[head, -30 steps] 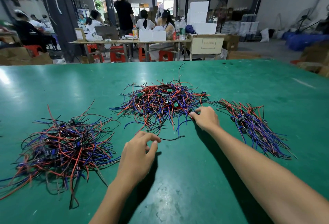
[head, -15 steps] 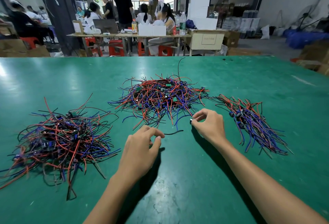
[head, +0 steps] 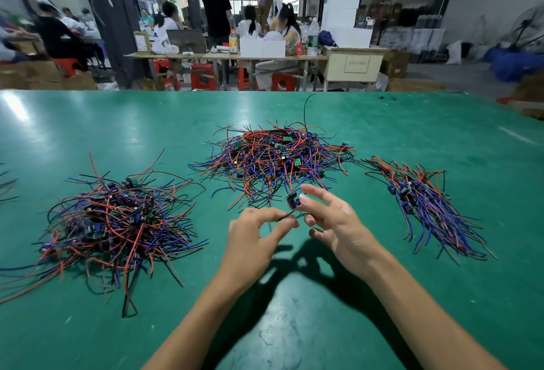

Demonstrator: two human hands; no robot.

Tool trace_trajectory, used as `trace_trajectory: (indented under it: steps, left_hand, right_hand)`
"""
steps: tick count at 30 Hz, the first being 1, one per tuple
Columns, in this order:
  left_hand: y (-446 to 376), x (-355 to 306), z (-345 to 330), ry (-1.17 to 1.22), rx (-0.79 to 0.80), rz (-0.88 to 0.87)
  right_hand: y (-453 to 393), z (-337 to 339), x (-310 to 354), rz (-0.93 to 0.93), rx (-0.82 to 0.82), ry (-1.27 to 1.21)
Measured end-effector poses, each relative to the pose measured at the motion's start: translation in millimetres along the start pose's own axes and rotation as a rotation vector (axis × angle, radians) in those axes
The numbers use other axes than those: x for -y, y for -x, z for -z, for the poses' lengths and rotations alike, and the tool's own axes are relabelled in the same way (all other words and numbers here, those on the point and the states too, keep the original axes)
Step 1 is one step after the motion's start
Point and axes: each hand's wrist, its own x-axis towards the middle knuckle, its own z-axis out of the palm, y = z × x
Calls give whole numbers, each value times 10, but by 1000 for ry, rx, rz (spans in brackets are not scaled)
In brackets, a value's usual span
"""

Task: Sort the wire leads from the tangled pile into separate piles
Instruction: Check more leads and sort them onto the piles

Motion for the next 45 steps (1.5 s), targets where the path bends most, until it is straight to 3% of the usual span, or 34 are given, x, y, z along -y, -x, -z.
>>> trace_trajectory:
  steps: [4, 7, 9, 12, 14, 19, 22, 27, 33, 35, 39, 42, 45]
  left_hand:
    - [-83, -106, 203, 202, -22, -64]
    - [-180, -150, 498, 475, -274, -9]
    - [-229, -99, 723, 741, -412, 101]
    - [-228, -39, 984, 1173, -492, 187]
    - [-202, -11, 1054, 1330, -529, 173]
    - [-203, 10, 1006, 853, -533, 94]
    - [-223, 22, 890, 637, -509, 153]
    - [-237, 144, 603, 300, -398, 199]
    - [-228, 264, 427, -216, -227, 118]
    - [-202, 274, 373, -305, -168, 97]
    - [-150, 271, 293, -400, -97, 83]
    - [-115, 242, 241, -431, -63, 64]
    - [-96, 223, 202, -451, -56, 17]
  right_hand:
    - [-65, -6, -62, 88, -122, 120]
    - [-151, 121, -200, 278, -260, 823]
    - [-203, 168, -283, 269, -204, 1171]
    - [-247, 150, -324, 267, -212, 1225]
    - [-263, 152, -342, 299, -240, 1275]
    - [-320, 192, -301, 450, -305, 1155]
    - [-575, 367, -102, 536, -357, 1183]
    - [-1001, 570, 79, 220, 4, 1649]
    - [-863, 572, -7, 640, 53, 1654]
    - [-818, 566, -63, 717, 35, 1647]
    - [-729, 540, -119, 667, 57, 1547]
    - [-696, 507, -102, 700, 74, 1649]
    - [-608, 467, -94, 621, 121, 1765]
